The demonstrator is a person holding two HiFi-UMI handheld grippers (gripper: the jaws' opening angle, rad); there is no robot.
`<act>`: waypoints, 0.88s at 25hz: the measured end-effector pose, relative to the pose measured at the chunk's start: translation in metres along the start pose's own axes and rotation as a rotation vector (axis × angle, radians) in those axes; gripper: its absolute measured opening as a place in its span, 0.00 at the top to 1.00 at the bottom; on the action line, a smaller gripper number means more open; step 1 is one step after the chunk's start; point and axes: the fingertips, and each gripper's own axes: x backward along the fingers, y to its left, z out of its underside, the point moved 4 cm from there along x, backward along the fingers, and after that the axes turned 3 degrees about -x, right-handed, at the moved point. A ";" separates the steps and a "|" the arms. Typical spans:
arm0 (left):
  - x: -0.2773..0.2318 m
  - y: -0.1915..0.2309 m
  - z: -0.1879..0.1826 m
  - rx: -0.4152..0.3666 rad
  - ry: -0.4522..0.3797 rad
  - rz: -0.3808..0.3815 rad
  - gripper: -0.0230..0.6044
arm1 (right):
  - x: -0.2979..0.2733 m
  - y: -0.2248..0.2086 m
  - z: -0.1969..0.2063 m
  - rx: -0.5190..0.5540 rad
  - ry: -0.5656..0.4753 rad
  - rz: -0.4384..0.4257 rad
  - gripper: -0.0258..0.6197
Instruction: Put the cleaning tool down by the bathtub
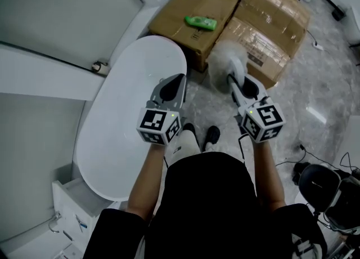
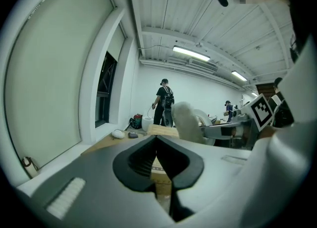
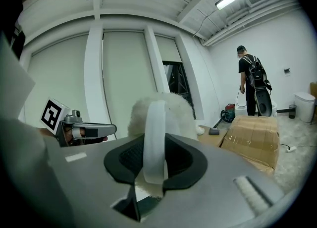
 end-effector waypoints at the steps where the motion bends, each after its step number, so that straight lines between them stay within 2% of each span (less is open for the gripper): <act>1: -0.001 0.002 0.000 0.003 0.002 -0.007 0.97 | -0.003 0.000 0.000 0.000 0.006 -0.006 0.82; 11: -0.023 0.038 0.008 0.021 0.014 -0.011 0.96 | -0.046 -0.007 0.001 0.001 0.042 -0.011 0.82; 15: -0.041 0.062 0.003 0.051 0.008 0.000 0.97 | -0.070 -0.014 -0.012 0.014 0.052 0.008 0.82; 22: -0.077 0.111 -0.018 0.050 -0.021 0.029 0.96 | -0.120 -0.022 -0.039 0.034 0.055 0.037 0.82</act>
